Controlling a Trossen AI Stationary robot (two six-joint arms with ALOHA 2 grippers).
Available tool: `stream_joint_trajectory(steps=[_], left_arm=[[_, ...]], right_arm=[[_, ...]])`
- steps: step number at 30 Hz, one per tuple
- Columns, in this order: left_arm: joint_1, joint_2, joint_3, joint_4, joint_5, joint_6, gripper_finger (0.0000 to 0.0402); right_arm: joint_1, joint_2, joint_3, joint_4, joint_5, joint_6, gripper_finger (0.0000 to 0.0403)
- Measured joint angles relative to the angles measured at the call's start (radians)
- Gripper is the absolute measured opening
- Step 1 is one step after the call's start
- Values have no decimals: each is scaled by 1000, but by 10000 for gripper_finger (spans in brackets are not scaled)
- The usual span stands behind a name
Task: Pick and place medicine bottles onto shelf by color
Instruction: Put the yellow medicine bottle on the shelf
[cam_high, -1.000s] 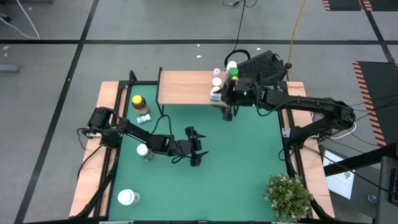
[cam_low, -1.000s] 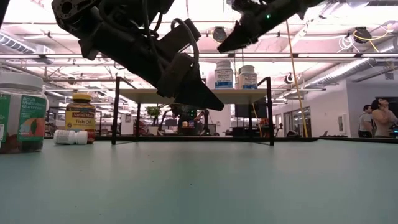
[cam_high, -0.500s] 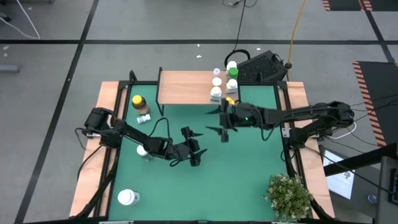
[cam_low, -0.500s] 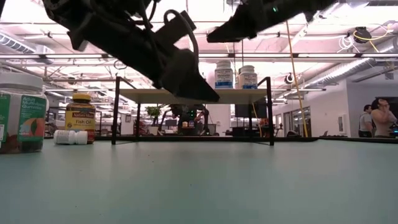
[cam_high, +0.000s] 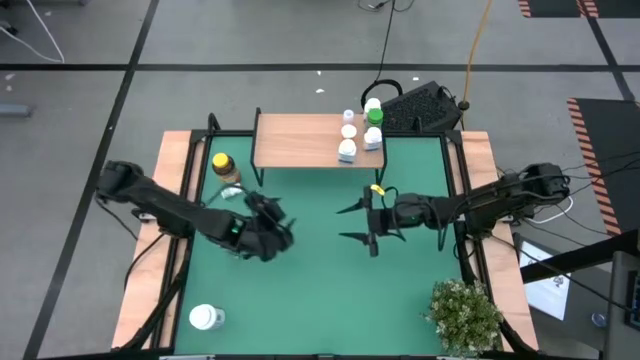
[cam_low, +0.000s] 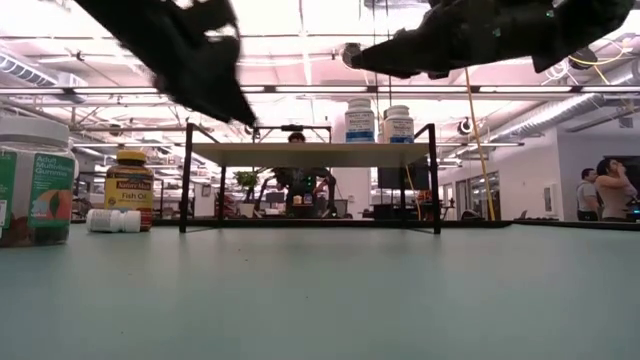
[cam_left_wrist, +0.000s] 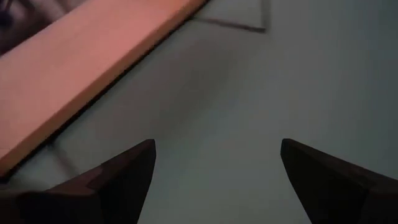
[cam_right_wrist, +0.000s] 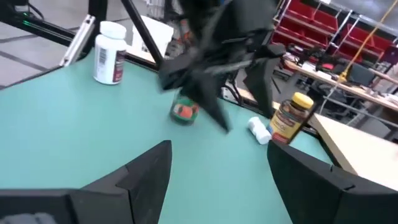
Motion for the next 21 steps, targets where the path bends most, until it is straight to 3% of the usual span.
stream_joint_trajectory(steps=[3,8,14,21], left_arm=[[-8,-124,-1,-261,0,-196,349],[5,-278,0,-495,-4,-362,349],[96,-382,0,-630,-2,-317,349],[321,-437,-1,-804,37,-317,349]], right_arm=[[4,0,0,45,0,-12,260],[-9,0,0,96,0,-38,260],[-17,0,0,113,-1,-58,260],[-43,0,0,126,-1,-62,260]])
